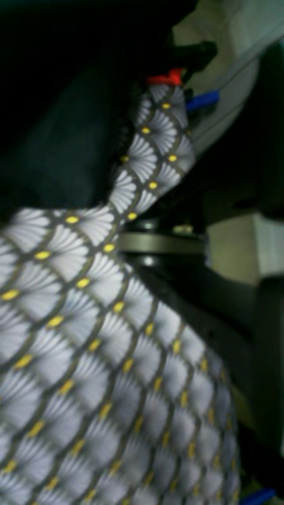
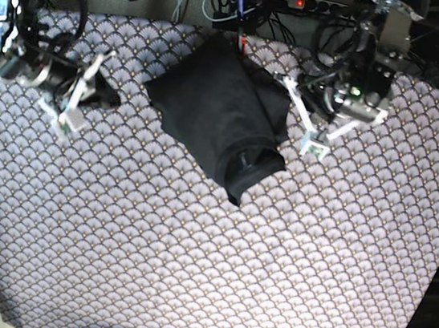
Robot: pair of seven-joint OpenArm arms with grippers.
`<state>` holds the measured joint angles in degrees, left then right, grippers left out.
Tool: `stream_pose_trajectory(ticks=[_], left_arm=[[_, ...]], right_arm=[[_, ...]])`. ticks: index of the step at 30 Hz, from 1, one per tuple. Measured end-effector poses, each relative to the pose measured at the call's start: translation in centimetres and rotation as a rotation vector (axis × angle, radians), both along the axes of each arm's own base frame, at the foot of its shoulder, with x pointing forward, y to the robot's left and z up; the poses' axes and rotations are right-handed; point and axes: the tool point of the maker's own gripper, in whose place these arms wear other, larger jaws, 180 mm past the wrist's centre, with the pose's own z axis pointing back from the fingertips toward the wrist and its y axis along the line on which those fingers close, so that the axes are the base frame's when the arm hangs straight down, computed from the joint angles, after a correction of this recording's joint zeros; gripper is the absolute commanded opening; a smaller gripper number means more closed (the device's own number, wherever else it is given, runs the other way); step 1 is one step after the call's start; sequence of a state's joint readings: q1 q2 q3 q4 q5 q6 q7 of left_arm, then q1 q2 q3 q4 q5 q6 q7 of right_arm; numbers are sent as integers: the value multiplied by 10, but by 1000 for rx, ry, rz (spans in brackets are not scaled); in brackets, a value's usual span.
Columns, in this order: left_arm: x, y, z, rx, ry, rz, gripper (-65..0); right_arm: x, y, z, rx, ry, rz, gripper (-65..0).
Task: Fold the T-shirt properly
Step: 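Grasp the bundle edge with the left gripper and fold it over the bundle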
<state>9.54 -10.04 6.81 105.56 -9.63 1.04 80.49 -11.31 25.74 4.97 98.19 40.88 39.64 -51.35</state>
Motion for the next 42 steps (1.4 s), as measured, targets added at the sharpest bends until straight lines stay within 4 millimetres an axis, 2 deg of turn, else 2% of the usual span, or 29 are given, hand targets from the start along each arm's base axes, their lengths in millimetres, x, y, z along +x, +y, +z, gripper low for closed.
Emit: stream_pose_trajectory(ticks=[3,6,11,13,16,19,24,28,35,37,40,42], left_arm=[[-6,-5,-16,-7,57,14,-650],[-6,-8,-21,-16,78,28,-650],[10,-18,-19,-29,54,44,-650],[22,-31,-15,-62,31,47,-650],[35,-54,-6,-122,16,41,-650],[51,-67,-1,-147,1,46,-650],[78,-82,2,-181,-58,56,-650],[88,-85,-6,-187,-74,66,-650],[104,-92,-4,-222,-145,84,-650],[107,-96,6,-240,-172,87,-650],[116,-100,41,-282,-286,78,-650],[113,-95,58,-287,-349,85,-650]], right_arm=[[9,-11,-10,-1,27,-35,-650],[4,-11,-27,-9,85,-30,-650],[-12,26,-39,34,129,55,-650],[-19,43,-42,72,141,74,-650],[-31,57,-48,96,171,84,-650],[-39,61,-51,108,187,83,-650],[-56,75,-35,122,155,123,-650],[-64,83,-22,132,127,148,-650],[-72,83,-26,134,147,141,-650],[-76,80,-28,126,158,143,-650],[-76,69,-29,97,160,151,-650],[-75,62,-30,75,158,150,-650]])
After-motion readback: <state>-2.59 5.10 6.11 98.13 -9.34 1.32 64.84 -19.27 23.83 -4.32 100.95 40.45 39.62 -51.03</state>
